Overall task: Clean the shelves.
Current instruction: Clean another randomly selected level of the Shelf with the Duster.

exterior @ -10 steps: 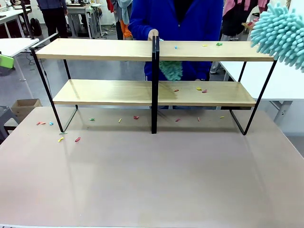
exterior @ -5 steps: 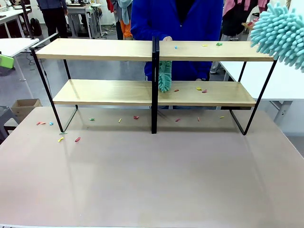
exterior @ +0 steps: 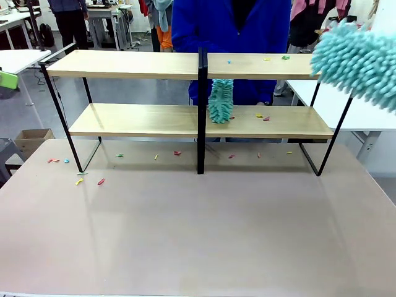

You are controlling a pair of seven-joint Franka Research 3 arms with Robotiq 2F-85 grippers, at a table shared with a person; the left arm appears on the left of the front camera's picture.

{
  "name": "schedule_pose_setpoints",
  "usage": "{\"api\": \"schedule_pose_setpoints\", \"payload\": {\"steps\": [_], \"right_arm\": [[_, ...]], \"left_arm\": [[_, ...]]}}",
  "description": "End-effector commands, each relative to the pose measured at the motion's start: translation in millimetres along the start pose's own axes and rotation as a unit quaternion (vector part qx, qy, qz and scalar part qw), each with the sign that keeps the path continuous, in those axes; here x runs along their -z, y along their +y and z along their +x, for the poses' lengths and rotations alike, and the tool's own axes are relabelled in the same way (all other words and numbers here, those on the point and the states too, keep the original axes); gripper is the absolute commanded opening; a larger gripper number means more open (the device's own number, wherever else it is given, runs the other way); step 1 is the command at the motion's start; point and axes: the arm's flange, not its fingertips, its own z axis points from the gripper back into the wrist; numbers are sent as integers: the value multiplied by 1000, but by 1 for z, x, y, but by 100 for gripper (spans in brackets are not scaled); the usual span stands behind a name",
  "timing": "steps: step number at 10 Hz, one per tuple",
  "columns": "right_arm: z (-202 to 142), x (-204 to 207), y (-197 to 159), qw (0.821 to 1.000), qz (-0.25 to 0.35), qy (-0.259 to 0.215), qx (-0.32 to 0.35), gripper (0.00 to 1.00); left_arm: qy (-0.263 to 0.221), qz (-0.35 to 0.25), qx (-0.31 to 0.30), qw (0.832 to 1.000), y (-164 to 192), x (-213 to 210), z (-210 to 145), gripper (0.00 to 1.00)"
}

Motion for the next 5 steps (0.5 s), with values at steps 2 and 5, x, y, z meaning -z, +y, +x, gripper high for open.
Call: {"api": "schedule_pose_setpoints", "payload": {"steps": [2, 5], "right_arm": [[9, 10, -1, 997, 42, 50, -28, 13], [-101, -83, -28, 998, -19, 6, 55, 13]], "left_arm": [[-5, -7, 3, 1000, 1, 0, 0, 100], [-5, -7, 3, 1000, 1, 0, 0, 100]]}}
